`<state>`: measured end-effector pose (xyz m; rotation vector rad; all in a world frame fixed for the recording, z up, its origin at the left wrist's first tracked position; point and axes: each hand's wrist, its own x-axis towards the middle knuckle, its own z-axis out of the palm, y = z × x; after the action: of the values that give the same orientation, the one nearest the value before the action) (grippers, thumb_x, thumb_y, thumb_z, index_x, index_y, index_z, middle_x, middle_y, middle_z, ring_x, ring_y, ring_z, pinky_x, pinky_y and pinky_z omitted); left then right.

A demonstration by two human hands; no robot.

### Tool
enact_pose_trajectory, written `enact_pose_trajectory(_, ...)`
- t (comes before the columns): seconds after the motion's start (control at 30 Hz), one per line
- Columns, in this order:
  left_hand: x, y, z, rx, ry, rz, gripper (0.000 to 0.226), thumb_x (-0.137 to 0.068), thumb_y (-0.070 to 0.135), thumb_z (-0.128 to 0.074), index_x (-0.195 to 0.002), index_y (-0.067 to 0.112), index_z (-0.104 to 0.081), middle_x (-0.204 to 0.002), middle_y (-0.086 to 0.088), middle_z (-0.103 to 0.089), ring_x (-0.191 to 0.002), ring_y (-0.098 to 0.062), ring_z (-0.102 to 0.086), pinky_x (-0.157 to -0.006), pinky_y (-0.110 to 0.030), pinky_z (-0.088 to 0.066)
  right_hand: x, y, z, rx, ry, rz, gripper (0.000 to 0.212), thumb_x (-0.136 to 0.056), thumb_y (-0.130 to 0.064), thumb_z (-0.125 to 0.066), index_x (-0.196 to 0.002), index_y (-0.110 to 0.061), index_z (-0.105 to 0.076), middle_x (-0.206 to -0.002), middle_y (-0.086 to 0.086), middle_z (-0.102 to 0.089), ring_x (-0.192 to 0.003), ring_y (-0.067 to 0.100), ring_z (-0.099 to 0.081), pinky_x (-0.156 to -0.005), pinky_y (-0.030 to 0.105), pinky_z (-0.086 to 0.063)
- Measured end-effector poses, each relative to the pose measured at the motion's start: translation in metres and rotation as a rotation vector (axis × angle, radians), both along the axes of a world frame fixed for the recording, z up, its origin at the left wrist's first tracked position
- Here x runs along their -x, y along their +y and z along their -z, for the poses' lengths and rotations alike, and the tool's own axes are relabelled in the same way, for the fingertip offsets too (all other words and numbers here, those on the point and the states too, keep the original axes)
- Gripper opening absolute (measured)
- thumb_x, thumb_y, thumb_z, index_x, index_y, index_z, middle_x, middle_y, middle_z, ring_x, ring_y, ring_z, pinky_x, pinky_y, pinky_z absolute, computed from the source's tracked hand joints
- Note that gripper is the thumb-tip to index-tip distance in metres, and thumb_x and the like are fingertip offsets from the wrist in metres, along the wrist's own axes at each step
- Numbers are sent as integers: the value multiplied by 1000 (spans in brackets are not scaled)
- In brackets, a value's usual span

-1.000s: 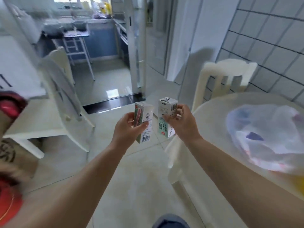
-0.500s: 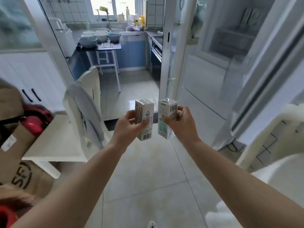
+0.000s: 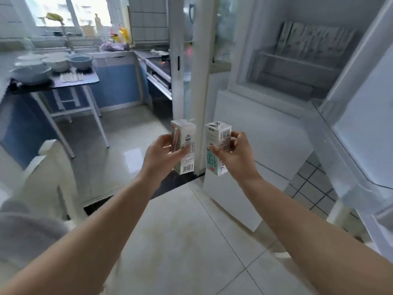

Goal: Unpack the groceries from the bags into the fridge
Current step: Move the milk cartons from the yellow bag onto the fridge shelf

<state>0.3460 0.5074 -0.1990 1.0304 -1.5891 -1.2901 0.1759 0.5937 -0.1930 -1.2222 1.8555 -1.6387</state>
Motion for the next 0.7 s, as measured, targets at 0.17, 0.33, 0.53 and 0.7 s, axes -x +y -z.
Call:
enact_pose_trajectory(0.17,56,-88,-22,21,-14,188,35,-74,15,-78,-105,17,-61,-104,-3,-69,-95,-16,-67,-79,-28,-55,33,-53,-21,9,-17,232,45,-73,-22,-80,-104,-19,-47,-92,-5,-62,-83,9,-62,-78,37,-55)
enact_pose_trajectory(0.33,129,-152,-43,109,-47,342,40,-75,18,-77,-111,10,-63,-103,0,-70,-95,-14,-66,-86,-30,-54,85,-88,-45,-2,9,422,46,-73,-29,-79,-107,-24,-48,-94,-12,-63,-86,5,-62,-75,29,-53)
enact_pose_trajectory(0.53,240,-211,-78,140,62,524,31,-77,12,-75,-104,20,-64,-99,0,-71,-93,-17,-68,-87,-35,-55,177,-140,-70,51,73,565,44,-73,-24,-80,-103,-25,-47,-89,-18,-60,-77,-10,-57,-67,17,-48)
enact_pose_trajectory(0.7,344,-261,-114,154,136,619,32,-75,12,-77,-100,27,-64,-97,4,-72,-90,-13,-69,-87,-38,-56,265,-186,-95,114,120,660,47,-71,-25,-80,-103,-26,-46,-95,-14,-63,-89,2,-63,-79,30,-54)
